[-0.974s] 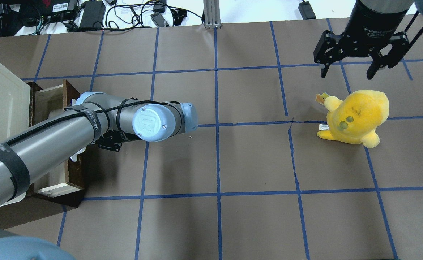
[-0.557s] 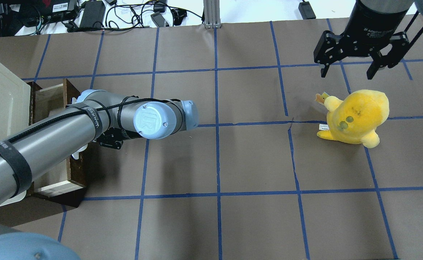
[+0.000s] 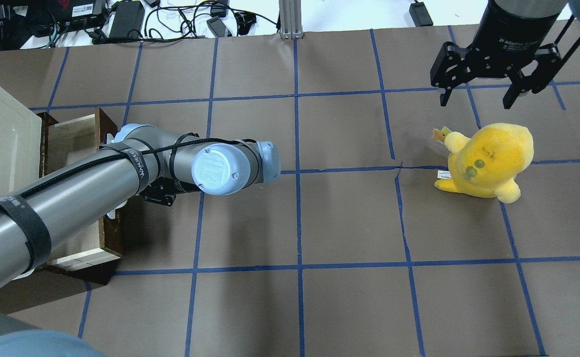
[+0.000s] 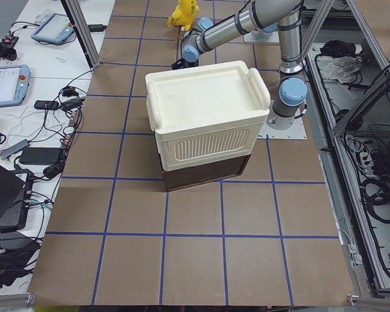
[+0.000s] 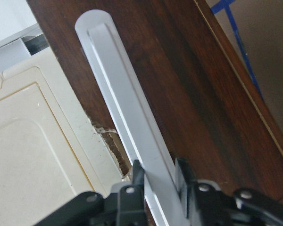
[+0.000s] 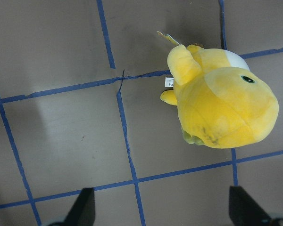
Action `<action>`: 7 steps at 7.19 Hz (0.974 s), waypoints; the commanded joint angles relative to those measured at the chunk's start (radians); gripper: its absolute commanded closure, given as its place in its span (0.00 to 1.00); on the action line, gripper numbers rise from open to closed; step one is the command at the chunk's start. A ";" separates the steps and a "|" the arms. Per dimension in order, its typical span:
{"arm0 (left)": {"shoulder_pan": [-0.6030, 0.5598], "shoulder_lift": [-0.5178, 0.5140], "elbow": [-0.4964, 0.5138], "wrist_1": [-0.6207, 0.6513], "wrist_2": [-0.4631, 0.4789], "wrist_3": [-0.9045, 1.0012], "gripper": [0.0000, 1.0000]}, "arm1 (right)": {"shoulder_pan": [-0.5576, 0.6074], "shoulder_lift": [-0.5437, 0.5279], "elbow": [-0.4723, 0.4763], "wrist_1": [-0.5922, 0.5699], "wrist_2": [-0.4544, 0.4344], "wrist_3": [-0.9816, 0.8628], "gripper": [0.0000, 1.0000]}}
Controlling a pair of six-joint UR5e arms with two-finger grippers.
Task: Pull drawer sideways
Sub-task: 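Pull the drawer outward away from the cabinet with the left gripper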
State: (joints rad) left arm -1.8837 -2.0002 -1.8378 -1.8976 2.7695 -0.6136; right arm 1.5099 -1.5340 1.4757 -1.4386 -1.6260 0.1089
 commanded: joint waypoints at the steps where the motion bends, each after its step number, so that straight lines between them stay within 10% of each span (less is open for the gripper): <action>1: -0.017 0.000 0.000 -0.001 -0.001 -0.003 0.74 | 0.001 0.000 0.000 0.000 0.000 0.000 0.00; 4: -0.023 0.000 0.000 0.000 0.002 0.000 0.69 | 0.001 0.000 0.000 0.000 0.000 0.000 0.00; 5: -0.023 0.003 0.002 0.002 0.001 -0.012 0.04 | 0.001 0.000 0.000 0.001 0.000 0.000 0.00; 7: -0.022 0.020 0.003 0.056 -0.011 -0.026 0.00 | 0.001 0.000 0.000 0.000 0.000 0.000 0.00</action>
State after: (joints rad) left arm -1.9064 -1.9891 -1.8355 -1.8737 2.7655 -0.6286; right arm 1.5110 -1.5340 1.4757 -1.4384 -1.6260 0.1089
